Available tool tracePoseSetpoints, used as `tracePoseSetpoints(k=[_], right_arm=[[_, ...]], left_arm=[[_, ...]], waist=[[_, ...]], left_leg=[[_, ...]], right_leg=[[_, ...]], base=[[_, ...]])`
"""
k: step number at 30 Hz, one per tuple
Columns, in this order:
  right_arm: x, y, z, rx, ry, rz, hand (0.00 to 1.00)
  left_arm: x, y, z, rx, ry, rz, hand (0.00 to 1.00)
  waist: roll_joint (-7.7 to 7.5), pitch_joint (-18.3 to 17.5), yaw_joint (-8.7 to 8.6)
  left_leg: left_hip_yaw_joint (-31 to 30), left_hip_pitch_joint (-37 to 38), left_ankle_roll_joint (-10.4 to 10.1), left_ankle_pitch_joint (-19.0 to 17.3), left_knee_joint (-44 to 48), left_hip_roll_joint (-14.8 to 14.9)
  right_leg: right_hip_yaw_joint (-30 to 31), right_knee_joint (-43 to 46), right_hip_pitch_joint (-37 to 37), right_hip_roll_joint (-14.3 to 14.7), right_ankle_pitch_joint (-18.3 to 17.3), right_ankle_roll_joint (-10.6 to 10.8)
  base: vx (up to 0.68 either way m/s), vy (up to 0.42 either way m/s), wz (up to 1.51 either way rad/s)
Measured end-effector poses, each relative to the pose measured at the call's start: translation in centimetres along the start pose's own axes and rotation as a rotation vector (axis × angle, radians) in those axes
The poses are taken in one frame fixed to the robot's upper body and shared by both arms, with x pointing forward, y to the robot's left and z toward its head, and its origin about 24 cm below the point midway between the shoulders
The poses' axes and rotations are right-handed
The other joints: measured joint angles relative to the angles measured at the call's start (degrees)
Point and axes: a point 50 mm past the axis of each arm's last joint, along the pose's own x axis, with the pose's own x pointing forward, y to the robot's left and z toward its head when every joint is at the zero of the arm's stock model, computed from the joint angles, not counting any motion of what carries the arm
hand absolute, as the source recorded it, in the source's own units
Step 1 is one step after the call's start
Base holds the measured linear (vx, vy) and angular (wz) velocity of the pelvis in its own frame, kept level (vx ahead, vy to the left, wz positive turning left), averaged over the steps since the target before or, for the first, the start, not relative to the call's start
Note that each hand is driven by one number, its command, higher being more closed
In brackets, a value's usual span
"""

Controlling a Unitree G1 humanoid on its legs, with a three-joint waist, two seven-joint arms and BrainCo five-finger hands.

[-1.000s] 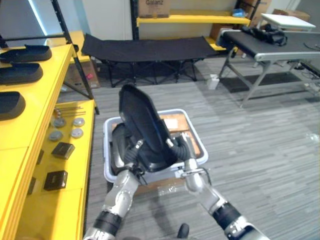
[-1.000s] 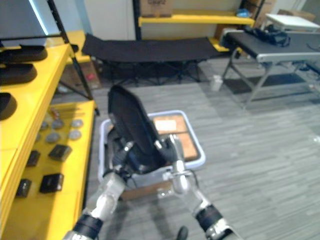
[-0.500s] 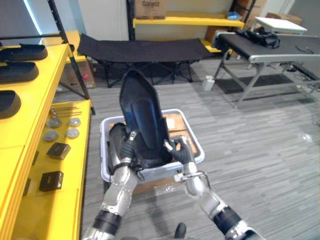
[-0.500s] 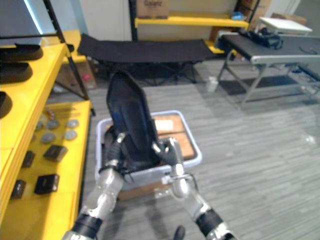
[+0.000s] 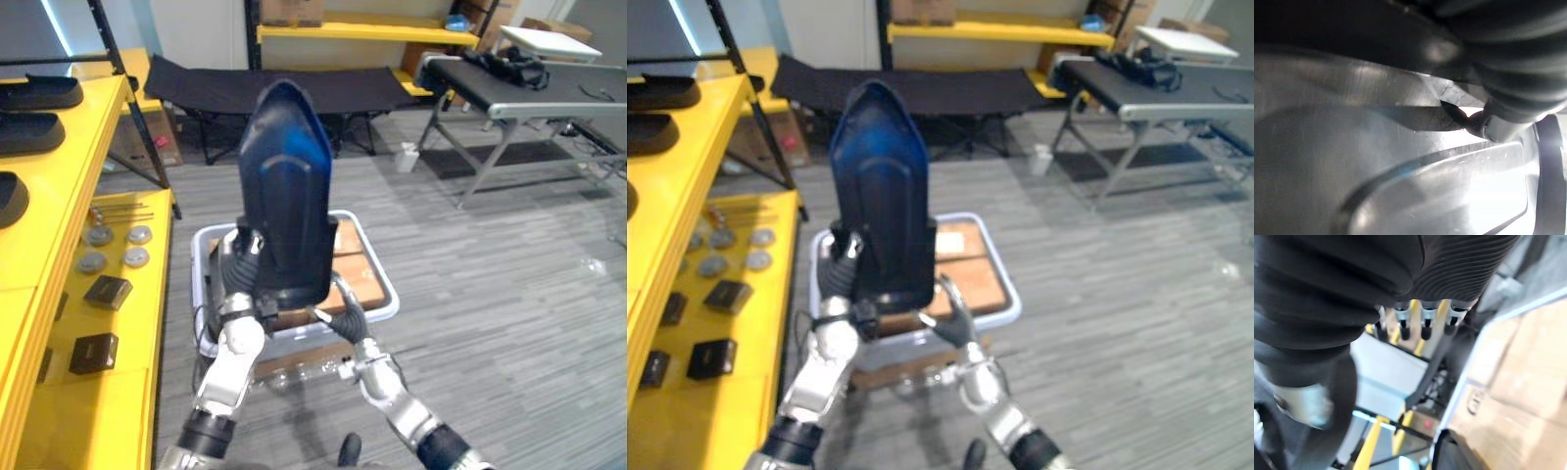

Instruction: Walk over and take plastic housings, then place them on the shelf

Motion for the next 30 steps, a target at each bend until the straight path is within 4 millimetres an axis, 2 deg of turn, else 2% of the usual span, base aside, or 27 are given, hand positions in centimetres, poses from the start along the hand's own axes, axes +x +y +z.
tracePoseSetpoints(k=[4,8,9,12,15,18,21,23,24,26,29,30], right_arm=[[-0.4,-3.6,0.3,0.107,-0.007,-0.078,0.00],[-1.0,-7.5,1.5,0.288,-0.082,-0.183,0.00],[-1.6,-8.9,1.7,0.351,-0.115,-0.220,0.00],[-3.1,-11.3,1.1,0.419,-0.140,-0.304,0.00],[-4.2,-12.8,0.4,0.449,-0.128,-0.394,0.00],[-5.2,-13.1,-0.6,0.463,-0.089,-0.452,0.00],[-6.8,-12.7,-3.4,0.441,0.071,-0.520,0.00],[-9.2,-12.3,-7.3,0.421,0.302,-0.616,0.00],[-10.1,-12.2,-8.4,0.419,0.361,-0.645,0.00],[-13.8,-11.4,-11.4,0.418,0.554,-0.744,0.00],[-17.1,-10.3,-13.4,0.410,0.709,-0.793,0.00],[-17.6,-10.2,-13.6,0.407,0.730,-0.797,0.00]], left_arm=[[-0.5,3.0,-1.4,0.155,0.012,0.126,1.00],[-1.1,6.2,-2.8,0.276,0.062,0.273,1.00],[-1.2,7.5,-3.0,0.313,0.069,0.330,1.00],[-1.2,9.3,-3.8,0.345,0.103,0.421,1.00],[-2.1,10.7,-4.6,0.352,0.144,0.484,1.00],[-3.1,11.3,-5.1,0.317,0.169,0.512,1.00],[-4.2,11.3,-5.4,0.240,0.190,0.536,1.00],[-4.8,11.0,-5.1,0.159,0.190,0.552,1.00],[-4.9,11.0,-4.9,0.152,0.180,0.550,1.00],[-4.8,11.2,-4.1,0.080,0.137,0.543,1.00],[-4.3,11.2,-2.6,-0.008,0.062,0.516,1.00],[-4.2,11.2,-2.3,-0.013,0.047,0.503,1.00]], waist=[[0.06,0.04,-0.70],[0.34,0.14,-1.33],[0.50,0.14,-1.39],[1.13,-0.02,-1.82],[2.18,-0.48,-2.63],[3.25,-1.14,-2.92],[4.44,-1.87,-2.93],[5.00,-2.17,-2.94],[5.07,-2.21,-2.94],[5.24,-2.31,-2.93],[5.19,-2.33,-3.14],[5.19,-2.32,-3.39]], left_leg=[[0.97,0.50,-0.01,-0.02,-0.16,0.08],[2.16,1.16,-0.28,-0.24,-0.10,0.40],[3.08,1.37,-0.36,-0.40,-0.08,0.57],[3.30,1.40,-0.38,-0.52,-0.06,0.75],[3.46,1.36,-0.62,-0.66,-0.08,0.89],[3.63,1.32,-0.79,-0.77,-0.15,1.27],[4.33,1.22,-0.95,-0.86,-0.30,1.71],[4.59,1.28,-0.95,-0.85,-0.48,1.88],[4.57,1.33,-0.94,-0.84,-0.61,1.85],[4.49,1.46,-0.90,-0.81,-0.99,1.65],[3.90,1.41,-0.75,-0.71,-1.02,1.26],[3.28,1.39,-0.69,-0.67,-1.01,1.12]], right_leg=[[1.05,0.00,-0.03,0.36,0.00,0.06],[2.38,0.00,0.00,0.94,0.06,-0.02],[2.98,0.00,-0.11,1.20,-0.09,-0.24],[3.06,0.00,-0.17,1.47,-0.43,-0.62],[3.09,0.00,-0.30,1.89,-0.67,-0.71],[3.21,0.00,-0.57,2.30,-0.84,-0.93],[3.60,0.00,-0.91,2.71,-0.88,-1.09],[3.84,0.00,-1.00,2.65,-0.78,-1.14],[3.83,0.00,-1.00,2.62,-0.72,-1.05],[3.71,0.01,-0.95,2.38,-0.43,-0.62],[3.26,0.00,-0.71,1.89,-0.29,-0.38],[2.99,0.00,-0.54,1.72,-0.30,-0.29]], base=[[0.01,0.002,-0.13],[0.00,-0.011,-0.18],[-0.01,-0.009,-0.18],[-0.01,-0.004,-0.05],[-0.01,-0.015,-0.02],[0.01,-0.021,-0.04],[0.03,-0.017,-0.09],[0.03,0.007,-0.05],[0.00,0.000,0.00],[0.00,0.000,0.00],[0.00,0.025,0.08],[-0.01,0.026,0.21]])
